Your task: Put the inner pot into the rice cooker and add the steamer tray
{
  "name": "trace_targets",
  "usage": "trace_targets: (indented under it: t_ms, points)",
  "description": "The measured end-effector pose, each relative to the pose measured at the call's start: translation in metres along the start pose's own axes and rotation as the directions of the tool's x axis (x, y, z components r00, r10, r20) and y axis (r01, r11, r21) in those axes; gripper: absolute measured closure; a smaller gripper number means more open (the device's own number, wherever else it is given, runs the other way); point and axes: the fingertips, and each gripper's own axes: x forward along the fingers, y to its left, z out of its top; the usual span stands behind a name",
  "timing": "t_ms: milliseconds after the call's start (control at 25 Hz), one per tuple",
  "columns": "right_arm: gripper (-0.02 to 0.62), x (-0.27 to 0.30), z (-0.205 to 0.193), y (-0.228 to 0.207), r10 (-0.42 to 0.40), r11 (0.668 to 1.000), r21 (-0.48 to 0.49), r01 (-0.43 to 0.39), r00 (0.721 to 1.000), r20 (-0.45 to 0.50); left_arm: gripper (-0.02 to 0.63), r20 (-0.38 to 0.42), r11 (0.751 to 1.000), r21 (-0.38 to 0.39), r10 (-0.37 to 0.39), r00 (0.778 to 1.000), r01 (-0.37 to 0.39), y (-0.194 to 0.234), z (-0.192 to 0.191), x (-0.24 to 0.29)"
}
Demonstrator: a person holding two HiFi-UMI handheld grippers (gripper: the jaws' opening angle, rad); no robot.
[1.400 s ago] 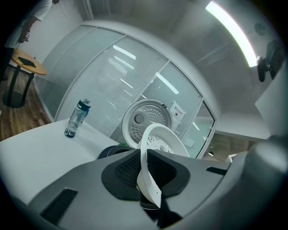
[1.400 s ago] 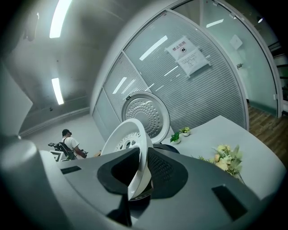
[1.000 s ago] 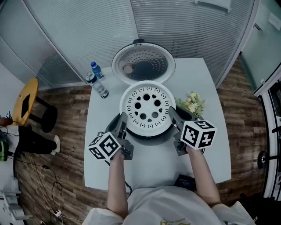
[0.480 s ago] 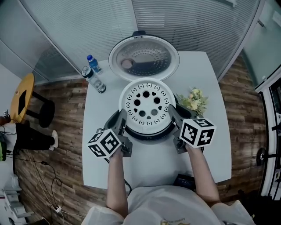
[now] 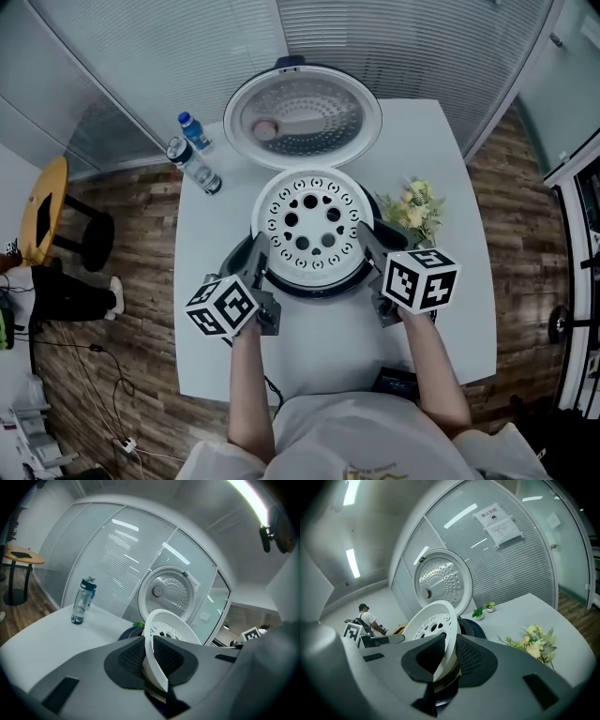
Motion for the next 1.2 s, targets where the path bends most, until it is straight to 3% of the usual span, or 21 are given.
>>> trace_targets:
  t_ms: [200, 760, 960, 1200]
  points:
    - [0.52, 0.002, -0.003, -0.001, -0.023, 0.998, -0.051, 0.022, 1.0, -0.009, 0.555, -0.011, 0.994, 0.103, 0.044, 0.999, -0.042, 0.0, -0.001, 0.003]
    - [0.5, 0.014, -0.001, -0.004, -0.095, 0.975, -0.203, 0.09, 0.995, -0.016, 0.531, -0.039, 0.966, 0.231, 0.128, 0.991, -0.116, 0.007, -0.004, 0.011]
    - [0.494, 0.015, -0.002, -0.005, -0.136, 0.957, -0.263, 0.126, 0.99, -0.02, 0.514, -0.05, 0.933, 0.33, 0.168, 0.985, -0.142, 0.007, -0.006, 0.013]
    - [0.479, 0.016, -0.004, -0.006, -0.157, 0.937, -0.319, 0.145, 0.987, -0.014, 0.506, -0.06, 0.919, 0.364, 0.185, 0.981, -0.151, 0.008, -0.009, 0.014]
